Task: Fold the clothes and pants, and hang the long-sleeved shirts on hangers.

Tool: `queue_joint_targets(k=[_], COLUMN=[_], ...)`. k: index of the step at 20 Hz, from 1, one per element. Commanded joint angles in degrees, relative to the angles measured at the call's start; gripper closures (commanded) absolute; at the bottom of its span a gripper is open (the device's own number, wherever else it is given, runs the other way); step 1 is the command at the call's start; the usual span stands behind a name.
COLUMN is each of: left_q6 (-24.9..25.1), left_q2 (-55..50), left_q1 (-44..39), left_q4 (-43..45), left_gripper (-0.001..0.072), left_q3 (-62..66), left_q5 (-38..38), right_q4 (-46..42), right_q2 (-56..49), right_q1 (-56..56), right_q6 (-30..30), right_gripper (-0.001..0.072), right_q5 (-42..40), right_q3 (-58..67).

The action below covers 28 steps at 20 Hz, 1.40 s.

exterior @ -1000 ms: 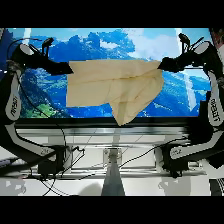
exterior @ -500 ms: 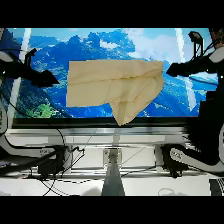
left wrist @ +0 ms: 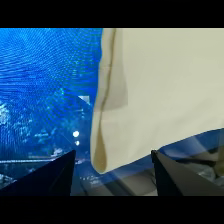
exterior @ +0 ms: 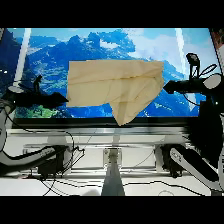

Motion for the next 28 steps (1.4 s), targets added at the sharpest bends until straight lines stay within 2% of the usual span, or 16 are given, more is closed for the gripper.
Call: queue_joint_targets(k=[1,2,5,7,8,10,12,14,17,18,20,24,28], left_q6=[3.69,3.82,4.59,7.17,8.57,11.41,14.12,14.32,14.32,14.32,14.32,14.32,14.32], left_q2=[-1.77,-2.47,-4.15,-4.39,-4.39,-4.37,-4.37,-4.35,-4.33,-4.33,-4.33,-4.33,-4.33], left_q1=[0.09,-0.07,-1.42,-3.5,-4.57,-6.51,-7.89,-8.72,-9.05,-9.05,-9.05,-9.05,-9.05], left_q4=[-2.97,-3.15,-3.63,-5.31,-6.69,-9.42,-12.24,-13.38,-13.92,-14.03,-14.32,-14.67,-14.67], left_gripper=[0.0201,0.0243,0.025,0.0477,0.0526,0.0691,0.0693,0.0693,0.0693,0.0693,0.0693,0.0693,0.0692], left_q3=[-2.29,-2.27,-2.27,-2.27,-2.25,-1.77,-0.72,0.48,1.2,1.2,1.2,1.2,1.2], left_q5=[3.08,3.23,3.28,3.19,3.15,2.56,1.11,0.55,0.31,0.28,0.28,0.31,0.31], right_q4=[0.11,0.11,0.09,0.09,0.04,0.0,0.24,2.05,11.8,16.31,23.06,25.99,26.93], right_q2=[0.48,0.48,0.48,0.46,0.46,0.46,0.46,0.46,0.46,0.46,-0.04,-3.67,-9.27], right_q1=[0.02,0.02,0.02,0.02,0.02,0.02,0.02,0.02,0.07,0.07,0.07,0.07,0.07], right_q6=[0.2,0.2,0.22,0.22,0.22,0.22,0.22,0.24,0.31,0.28,0.26,0.28,0.11], right_gripper=[0.0264,0.0264,0.0264,0.0264,0.0264,0.0285,0.0467,0.0468,0.0461,0.0426,0.0218,0.0223,0.0222], right_q5=[-2.1,-2.08,-2.03,-1.53,-0.5,3.98,9.55,12.09,11.74,11.15,7.63,0.35,-1.75], right_q3=[-0.74,-0.74,-0.74,-0.76,-0.76,-0.76,-1.2,-3.56,-11.56,-15.04,-20.85,-23.3,-22.97])
